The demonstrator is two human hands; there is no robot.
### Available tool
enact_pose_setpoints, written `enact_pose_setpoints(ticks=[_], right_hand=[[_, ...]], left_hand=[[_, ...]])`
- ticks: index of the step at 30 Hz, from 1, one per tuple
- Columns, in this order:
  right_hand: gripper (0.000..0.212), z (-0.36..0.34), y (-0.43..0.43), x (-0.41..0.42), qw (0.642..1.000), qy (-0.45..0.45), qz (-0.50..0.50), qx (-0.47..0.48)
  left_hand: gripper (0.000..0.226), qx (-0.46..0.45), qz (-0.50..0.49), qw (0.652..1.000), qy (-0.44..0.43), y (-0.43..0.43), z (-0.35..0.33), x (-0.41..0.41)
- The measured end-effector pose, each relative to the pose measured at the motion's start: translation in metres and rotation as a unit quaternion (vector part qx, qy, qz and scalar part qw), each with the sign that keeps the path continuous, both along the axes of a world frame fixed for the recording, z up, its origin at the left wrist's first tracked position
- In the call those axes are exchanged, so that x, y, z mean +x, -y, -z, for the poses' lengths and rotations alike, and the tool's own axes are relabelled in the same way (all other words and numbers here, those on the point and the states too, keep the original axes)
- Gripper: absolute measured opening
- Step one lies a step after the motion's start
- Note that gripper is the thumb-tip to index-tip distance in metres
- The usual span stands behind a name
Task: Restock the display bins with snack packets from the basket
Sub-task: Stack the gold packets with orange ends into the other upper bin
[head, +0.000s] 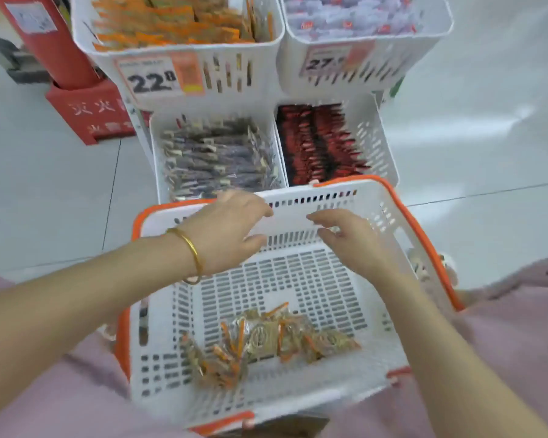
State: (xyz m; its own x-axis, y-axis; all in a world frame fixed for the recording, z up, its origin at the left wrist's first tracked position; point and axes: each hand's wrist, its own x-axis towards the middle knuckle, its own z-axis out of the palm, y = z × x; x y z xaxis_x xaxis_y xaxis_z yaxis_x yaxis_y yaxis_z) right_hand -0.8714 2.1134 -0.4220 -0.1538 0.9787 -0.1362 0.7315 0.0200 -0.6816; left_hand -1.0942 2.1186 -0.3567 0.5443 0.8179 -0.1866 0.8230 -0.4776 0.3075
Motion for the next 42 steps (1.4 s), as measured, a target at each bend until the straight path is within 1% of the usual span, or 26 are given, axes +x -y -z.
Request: enact_pose_setpoints(ticks=[2, 5, 7, 9, 10, 12, 14, 16, 18, 21, 23, 25, 28, 30, 34, 36, 38, 40, 41, 42], right_hand=[[0.033, 0.036, 0.014, 0.009, 0.995, 0.056, -0.033, -0.073], [0.039, 0.077, 0.027, 0.022, 0.975, 0.111, -0.086, -0.174], [0.053, 0.103, 0.031, 0.029, 0.944, 0.158, -0.132, -0.256], [0.074, 0.128, 0.032, 0.032, 0.907, 0.193, -0.192, -0.322], [0.085, 0.139, 0.033, 0.031, 0.891, 0.207, -0.222, -0.337], [0.104, 0.158, 0.035, 0.028, 0.867, 0.248, -0.278, -0.330], [0.115, 0.172, 0.039, 0.025, 0.843, 0.301, -0.334, -0.296], [0.118, 0.182, 0.044, 0.022, 0.824, 0.334, -0.378, -0.257], [0.115, 0.188, 0.047, 0.021, 0.820, 0.343, -0.401, -0.222], [0.112, 0.194, 0.048, 0.019, 0.832, 0.328, -0.410, -0.176], [0.108, 0.196, 0.050, 0.017, 0.849, 0.306, -0.396, -0.170], [0.102, 0.196, 0.051, 0.016, 0.858, 0.295, -0.381, -0.177], [0.088, 0.195, 0.049, 0.016, 0.863, 0.291, -0.348, -0.221], [0.083, 0.194, 0.047, 0.017, 0.874, 0.267, -0.311, -0.260], [0.087, 0.188, 0.047, 0.021, 0.897, 0.204, -0.241, -0.308], [0.088, 0.177, 0.046, 0.021, 0.910, 0.172, -0.204, -0.318], [0.083, 0.158, 0.037, 0.021, 0.925, 0.149, -0.169, -0.307], [0.062, 0.127, 0.019, 0.018, 0.947, 0.102, -0.134, -0.274], [0.051, 0.109, 0.009, 0.015, 0.958, 0.072, -0.116, -0.253], [0.045, 0.089, -0.002, 0.011, 0.967, 0.046, -0.103, -0.227]], left_hand=[[0.045, -0.032, 0.025, 0.998, -0.049, 0.019, 0.023, 0.007], [0.046, -0.053, 0.061, 0.992, -0.099, 0.031, 0.044, 0.018], [0.045, -0.059, 0.076, 0.989, -0.113, 0.031, 0.051, 0.025], [0.044, -0.064, 0.083, 0.988, -0.117, 0.028, 0.055, 0.029], [0.043, -0.066, 0.084, 0.988, -0.116, 0.026, 0.056, 0.031], [0.043, -0.070, 0.086, 0.987, -0.120, 0.022, 0.059, 0.035], [0.043, -0.078, 0.089, 0.984, -0.130, 0.019, 0.062, 0.038], [0.045, -0.085, 0.092, 0.983, -0.135, 0.017, 0.065, 0.038], [0.046, -0.094, 0.092, 0.982, -0.137, 0.016, 0.068, 0.037], [0.046, -0.110, 0.085, 0.979, -0.147, 0.015, 0.071, 0.035], [0.046, -0.119, 0.078, 0.978, -0.150, 0.014, 0.071, 0.034], [0.046, -0.127, 0.072, 0.977, -0.152, 0.013, 0.071, 0.033], [0.046, -0.130, 0.074, 0.977, -0.155, 0.013, 0.071, 0.032], [0.046, -0.132, 0.077, 0.976, -0.156, 0.013, 0.071, 0.032], [0.045, -0.139, 0.073, 0.976, -0.151, 0.014, 0.069, 0.030], [0.044, -0.155, 0.060, 0.976, -0.141, 0.015, 0.067, 0.030], [0.043, -0.185, 0.025, 0.974, -0.128, 0.014, 0.067, 0.030], [0.043, -0.225, -0.053, 0.969, -0.088, 0.010, 0.068, 0.030], [0.046, -0.260, -0.118, 0.957, -0.045, 0.007, 0.070, 0.029], [0.052, -0.313, -0.202, 0.928, 0.019, 0.004, 0.069, 0.028]])
